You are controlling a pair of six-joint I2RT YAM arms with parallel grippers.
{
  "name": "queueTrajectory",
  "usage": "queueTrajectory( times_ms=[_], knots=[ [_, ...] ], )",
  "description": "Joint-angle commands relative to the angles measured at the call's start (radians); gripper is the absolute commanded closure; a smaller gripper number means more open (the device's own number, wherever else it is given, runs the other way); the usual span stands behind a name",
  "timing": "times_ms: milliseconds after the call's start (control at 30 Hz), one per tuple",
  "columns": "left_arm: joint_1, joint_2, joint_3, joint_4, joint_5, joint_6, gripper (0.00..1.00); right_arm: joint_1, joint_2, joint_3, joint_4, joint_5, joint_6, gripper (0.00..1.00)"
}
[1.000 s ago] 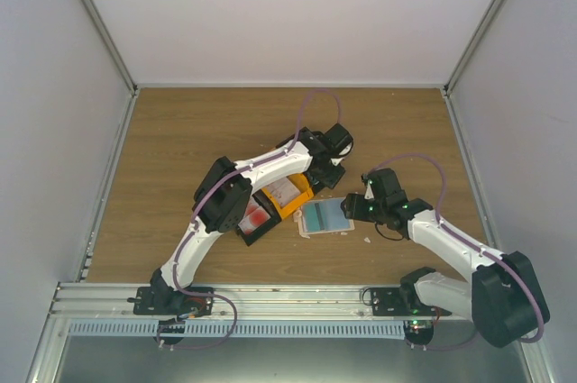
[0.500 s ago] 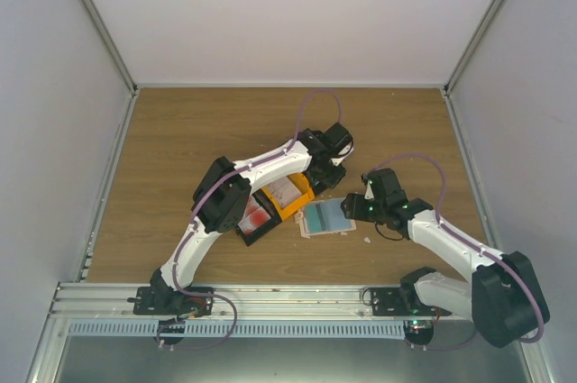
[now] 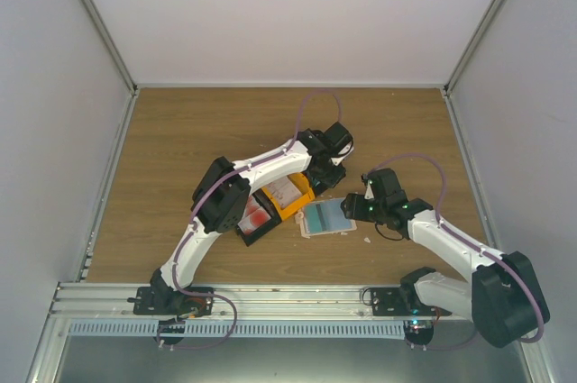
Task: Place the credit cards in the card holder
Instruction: Pick up the credit card from the storage box.
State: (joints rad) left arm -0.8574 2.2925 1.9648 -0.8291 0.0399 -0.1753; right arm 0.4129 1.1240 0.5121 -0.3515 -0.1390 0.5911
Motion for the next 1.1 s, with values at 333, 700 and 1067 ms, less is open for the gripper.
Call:
queueTrajectory(
  times_ms=[333, 700, 1067],
  knots=[
    [-0.006, -0.067, -0.006, -0.003, 0.015, -0.007, 0.72, -0.007, 0.001, -0.005, -0.001, 0.001, -0.005, 0.34],
    [-0.006, -0.08, -0.011, -0.003, 0.004, -0.013, 0.8, -0.007, 0.01, -0.001, 0.002, -0.001, -0.005, 0.34],
    [-0.006, -0.096, -0.014, -0.003, 0.012, -0.018, 0.83, -0.007, 0.01, -0.004, 0.002, -0.001, -0.007, 0.34]
  ],
)
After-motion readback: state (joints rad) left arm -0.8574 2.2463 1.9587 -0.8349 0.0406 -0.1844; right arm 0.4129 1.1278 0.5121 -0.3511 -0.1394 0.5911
